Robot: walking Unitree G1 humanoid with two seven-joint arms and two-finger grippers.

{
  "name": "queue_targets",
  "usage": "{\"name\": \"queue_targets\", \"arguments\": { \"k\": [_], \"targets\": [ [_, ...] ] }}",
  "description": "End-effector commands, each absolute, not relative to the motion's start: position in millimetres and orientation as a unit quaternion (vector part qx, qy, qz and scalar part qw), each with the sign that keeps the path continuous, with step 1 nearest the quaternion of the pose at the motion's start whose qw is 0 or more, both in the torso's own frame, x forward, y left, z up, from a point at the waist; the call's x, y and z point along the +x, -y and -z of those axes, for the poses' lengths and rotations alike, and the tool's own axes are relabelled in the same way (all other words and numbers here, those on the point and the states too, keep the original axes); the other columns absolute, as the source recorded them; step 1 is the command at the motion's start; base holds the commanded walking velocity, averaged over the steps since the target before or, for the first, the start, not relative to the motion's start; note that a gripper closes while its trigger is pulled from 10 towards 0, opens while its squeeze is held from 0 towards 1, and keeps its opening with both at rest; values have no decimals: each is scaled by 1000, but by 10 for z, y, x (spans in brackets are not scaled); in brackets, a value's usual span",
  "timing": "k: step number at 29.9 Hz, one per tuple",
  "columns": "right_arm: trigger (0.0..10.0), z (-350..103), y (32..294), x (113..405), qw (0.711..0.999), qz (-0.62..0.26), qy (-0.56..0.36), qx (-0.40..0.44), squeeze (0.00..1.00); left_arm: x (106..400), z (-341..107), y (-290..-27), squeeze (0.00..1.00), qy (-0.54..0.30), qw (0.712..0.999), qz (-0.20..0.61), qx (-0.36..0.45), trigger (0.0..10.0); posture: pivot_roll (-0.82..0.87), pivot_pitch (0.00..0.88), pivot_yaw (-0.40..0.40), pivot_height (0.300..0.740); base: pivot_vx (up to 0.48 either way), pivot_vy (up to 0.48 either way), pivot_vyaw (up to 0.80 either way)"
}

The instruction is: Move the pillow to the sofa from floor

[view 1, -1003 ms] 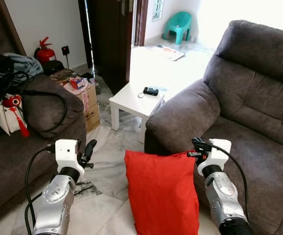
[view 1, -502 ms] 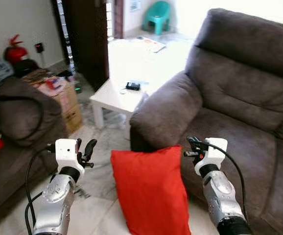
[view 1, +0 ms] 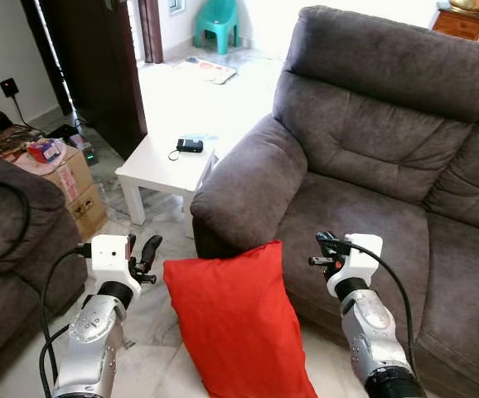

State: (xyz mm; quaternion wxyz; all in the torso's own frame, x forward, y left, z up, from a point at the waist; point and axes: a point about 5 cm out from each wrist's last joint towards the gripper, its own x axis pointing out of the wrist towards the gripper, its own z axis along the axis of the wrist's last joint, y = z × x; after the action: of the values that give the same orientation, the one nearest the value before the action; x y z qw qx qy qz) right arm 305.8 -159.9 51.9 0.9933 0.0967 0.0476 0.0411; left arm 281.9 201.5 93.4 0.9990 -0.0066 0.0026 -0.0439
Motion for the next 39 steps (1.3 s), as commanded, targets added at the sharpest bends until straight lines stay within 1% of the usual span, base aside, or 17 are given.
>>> {"name": "queue_targets", "arguments": {
  "k": [1,4,6,12,16,21,24,28,32,39],
  "targets": [
    [10000,-539,1639,3050,994,-27,-38,99,0,2837,-977,-2008,0,1,999,54,-1,10000,118,0,-43,740,360,0,0],
    [10000,-528,1613,3033,994,-23,-37,98,0,2869,-993,-2013,0,0,998,61,1,10000,111,0,-22,740,360,0,0],
    [10000,-511,1625,3003,994,-10,-36,101,0,2923,-1034,-1984,0,3,997,76,7,10000,93,0,8,740,360,0,0],
    [10000,-449,1632,2939,993,11,-41,106,0,3025,-1084,-1967,0,3,996,89,14,10000,62,0,37,740,361,0,0],
    [10000,-442,1576,2904,993,12,-42,111,0,3089,-1107,-1959,0,8,996,84,12,10000,49,0,22,740,361,0,0],
    [10000,-451,1588,2925,994,6,-45,101,0,3084,-1097,-1923,0,11,996,84,4,10000,76,0,10,740,336,0,0],
    [10000,-450,1608,2950,994,9,-50,99,0,3059,-1090,-1919,0,12,996,88,5,10000,91,0,3,740,0,0,-371],
    [10000,-508,1610,3019,995,4,-45,94,0,2988,-1043,-2017,0,4,997,76,6,10000,107,0,-19,740,0,0,-661],
    [10000,-527,1616,3026,995,-2,-43,89,0,2976,-1030,-2025,0,4,997,71,4,10000,108,0,-29,740,0,0,-531],
    [10000,-524,1638,3010,996,-7,-43,82,0,2951,-985,-1982,0,-5,997,77,-4,10000,106,0,-41,740,0,0,0]
  ]
}}
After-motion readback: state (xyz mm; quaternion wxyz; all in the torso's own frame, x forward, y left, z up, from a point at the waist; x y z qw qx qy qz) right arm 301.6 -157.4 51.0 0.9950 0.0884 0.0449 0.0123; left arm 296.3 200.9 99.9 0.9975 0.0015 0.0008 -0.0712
